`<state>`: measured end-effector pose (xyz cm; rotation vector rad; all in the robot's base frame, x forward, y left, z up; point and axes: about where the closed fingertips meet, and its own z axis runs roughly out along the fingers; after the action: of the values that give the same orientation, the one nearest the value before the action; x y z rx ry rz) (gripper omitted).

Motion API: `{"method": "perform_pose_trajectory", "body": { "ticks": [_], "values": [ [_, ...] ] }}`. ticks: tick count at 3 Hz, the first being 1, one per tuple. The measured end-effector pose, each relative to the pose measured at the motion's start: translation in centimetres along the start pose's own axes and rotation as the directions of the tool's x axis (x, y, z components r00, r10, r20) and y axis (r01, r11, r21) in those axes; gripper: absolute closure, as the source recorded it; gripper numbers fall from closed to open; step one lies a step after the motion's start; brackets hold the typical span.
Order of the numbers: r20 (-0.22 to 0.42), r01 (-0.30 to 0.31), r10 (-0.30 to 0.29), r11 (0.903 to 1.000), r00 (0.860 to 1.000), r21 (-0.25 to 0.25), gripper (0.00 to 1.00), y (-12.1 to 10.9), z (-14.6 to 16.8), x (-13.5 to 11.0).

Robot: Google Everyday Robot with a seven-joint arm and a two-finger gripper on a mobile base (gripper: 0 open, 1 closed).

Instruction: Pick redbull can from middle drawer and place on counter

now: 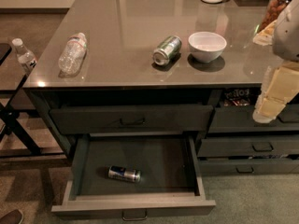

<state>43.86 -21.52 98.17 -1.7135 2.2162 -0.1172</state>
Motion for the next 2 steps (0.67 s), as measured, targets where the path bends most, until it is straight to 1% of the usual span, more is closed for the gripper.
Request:
{"method": "perform_pose_trajectory", "body": {
  "ticks": [1, 2],
  "values": [
    [0.000, 0.000, 0.000, 1.0000, 1.000, 0.000, 0.00, 0.0, 0.0, 0.0],
    [0.008, -0.079, 0.079, 0.9965, 0.997, -0.026, 0.00, 1.8, 4.5, -1.1]
  ]
}}
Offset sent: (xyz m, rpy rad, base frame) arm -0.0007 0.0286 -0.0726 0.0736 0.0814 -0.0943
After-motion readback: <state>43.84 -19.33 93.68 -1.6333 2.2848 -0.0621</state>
